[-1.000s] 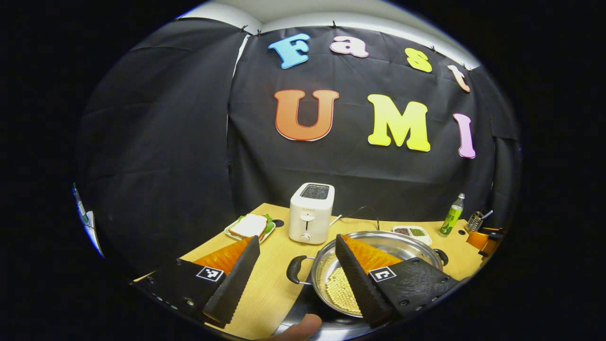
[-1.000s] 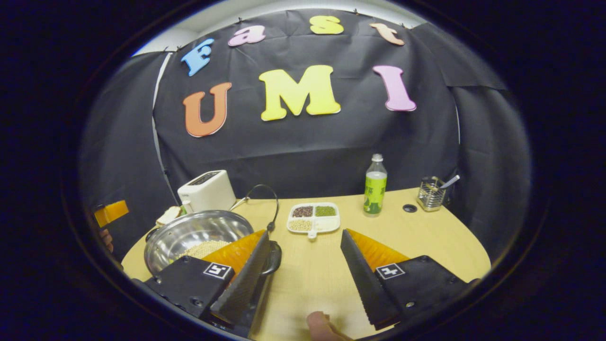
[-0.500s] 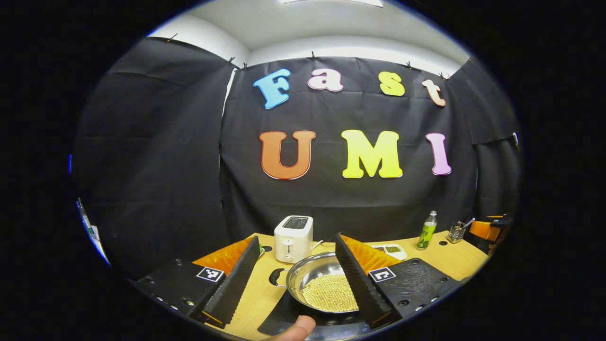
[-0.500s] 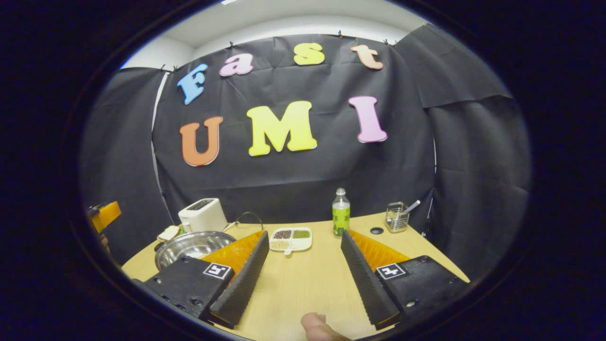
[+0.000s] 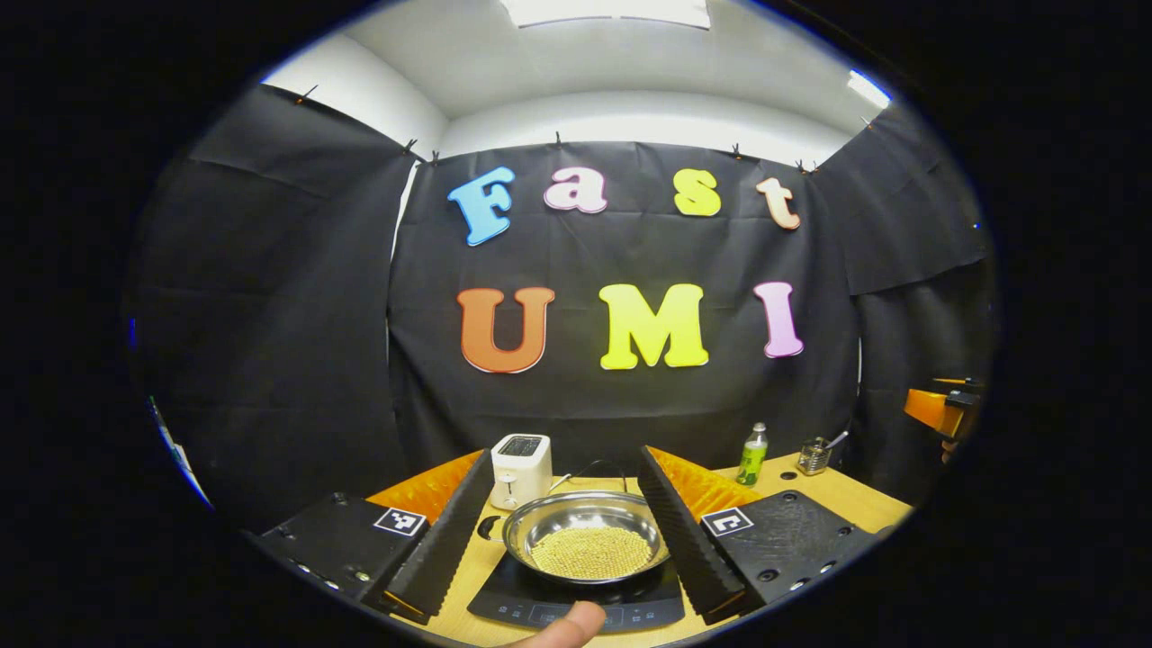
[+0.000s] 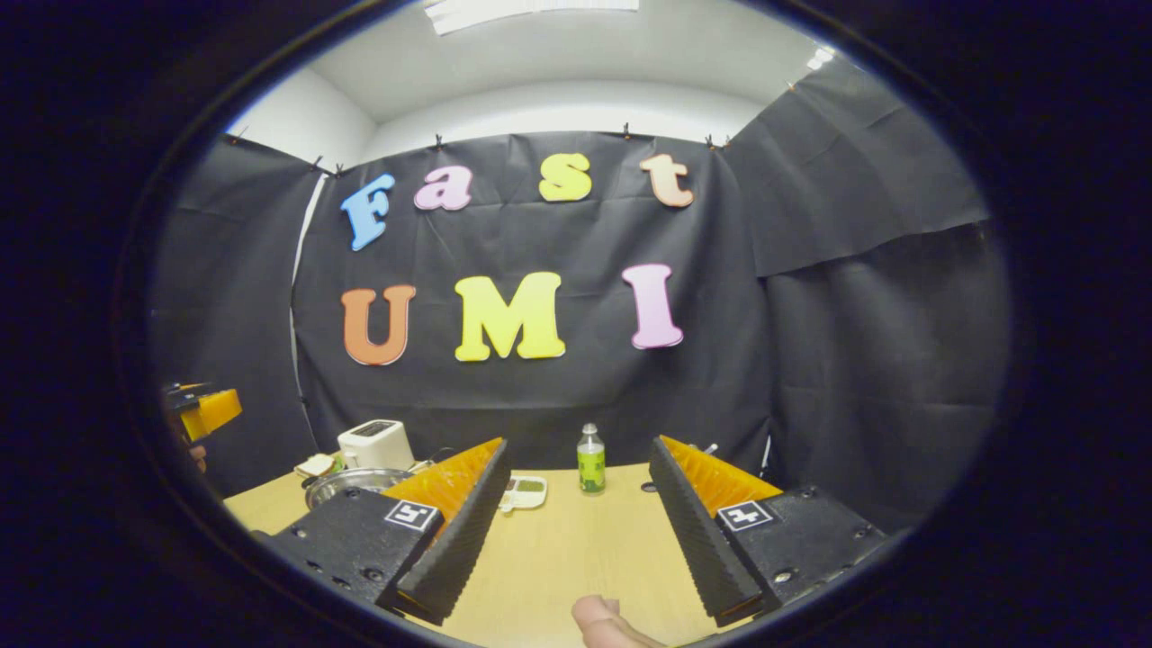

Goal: First push the handle of the pot to place it horizontally, then grasp the pot with both hands and set it on the induction cooktop.

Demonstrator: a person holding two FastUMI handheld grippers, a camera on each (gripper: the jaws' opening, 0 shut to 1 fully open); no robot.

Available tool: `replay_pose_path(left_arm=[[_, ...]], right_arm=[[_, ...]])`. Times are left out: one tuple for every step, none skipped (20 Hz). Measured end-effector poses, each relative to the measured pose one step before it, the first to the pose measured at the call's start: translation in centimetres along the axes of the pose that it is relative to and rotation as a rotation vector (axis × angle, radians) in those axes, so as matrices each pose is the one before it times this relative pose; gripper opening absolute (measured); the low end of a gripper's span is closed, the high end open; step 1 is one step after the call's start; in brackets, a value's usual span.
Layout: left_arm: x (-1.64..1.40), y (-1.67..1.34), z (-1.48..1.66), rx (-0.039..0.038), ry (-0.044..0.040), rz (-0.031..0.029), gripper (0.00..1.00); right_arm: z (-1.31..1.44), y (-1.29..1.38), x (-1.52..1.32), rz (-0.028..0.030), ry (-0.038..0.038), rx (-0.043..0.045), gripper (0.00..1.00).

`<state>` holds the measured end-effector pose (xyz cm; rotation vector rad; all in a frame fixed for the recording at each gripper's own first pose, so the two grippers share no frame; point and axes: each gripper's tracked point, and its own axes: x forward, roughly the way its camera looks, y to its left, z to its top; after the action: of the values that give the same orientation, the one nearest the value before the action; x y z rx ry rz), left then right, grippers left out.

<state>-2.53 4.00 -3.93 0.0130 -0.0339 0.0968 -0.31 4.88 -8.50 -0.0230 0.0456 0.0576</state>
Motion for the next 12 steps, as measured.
replay_pose_path(left_arm=[[-0.636, -0.595, 0.872, -0.00506, -0.00489, -0.00908, 0.95], [-0.529, -0.748, 0.568, -0.00379, -0.00379, -0.01236, 0.84], [-0.908, -0.752, 0.483, -0.00364, 0.00332, -0.01510, 0.84], [-0.676, -0.739, 0.361, 0.00021, 0.00287, -0.01327, 0.95], [-0.629, -0.539, 0.115, 0.00010, 0.00586, -0.00663, 0.84], [-0.596, -0.386, 0.041, -0.00037, 0.00094, -0.00219, 0.84], [-0.513, -0.395, 0.124, -0.00386, -0.00243, -0.00419, 0.84], [-0.540, -0.308, -0.208, -0.00734, -0.00168, -0.00187, 0.84], [-0.605, -0.147, -0.214, -0.00851, -0.00102, 0.00168, 0.95], [-0.612, 0.011, -0.499, -0.00450, -0.00378, 0.00044, 0.84], [-0.458, -0.186, -0.426, 0.00475, 0.00371, -0.00418, 0.84], [-0.360, -0.075, -0.366, 0.01177, 0.00563, -0.00704, 0.95]], right_arm=[[0.730, -1.348, -1.059, -0.02022, -0.00820, -0.00696, 0.98], [0.704, -1.261, -1.077, -0.02773, -0.00720, -0.00426, 0.98], [0.546, -1.317, -0.784, -0.02622, -0.00183, -0.00366, 0.98], [0.404, -0.921, -0.795, -0.01265, -0.00326, -0.00286, 0.98], [0.406, -0.498, -0.727, 0.00118, -0.00521, -0.00009, 0.97], [0.434, -0.206, -0.830, 0.00905, -0.00608, 0.00010, 0.97], [0.341, -0.073, -0.845, 0.00750, -0.00837, 0.00651, 0.97], [0.440, -0.264, -0.952, 0.00002, -0.01085, 0.00797, 0.97], [0.231, -0.245, -0.632, 0.00449, -0.01484, 0.00454, 0.96], [0.295, 0.234, -0.846, 0.01217, -0.01795, 0.00255, 0.97], [0.377, 0.332, -0.791, 0.01545, -0.01910, 0.00259, 0.97], [0.009, 0.106, -0.489, 0.01030, -0.01107, 0.00042, 0.96]])
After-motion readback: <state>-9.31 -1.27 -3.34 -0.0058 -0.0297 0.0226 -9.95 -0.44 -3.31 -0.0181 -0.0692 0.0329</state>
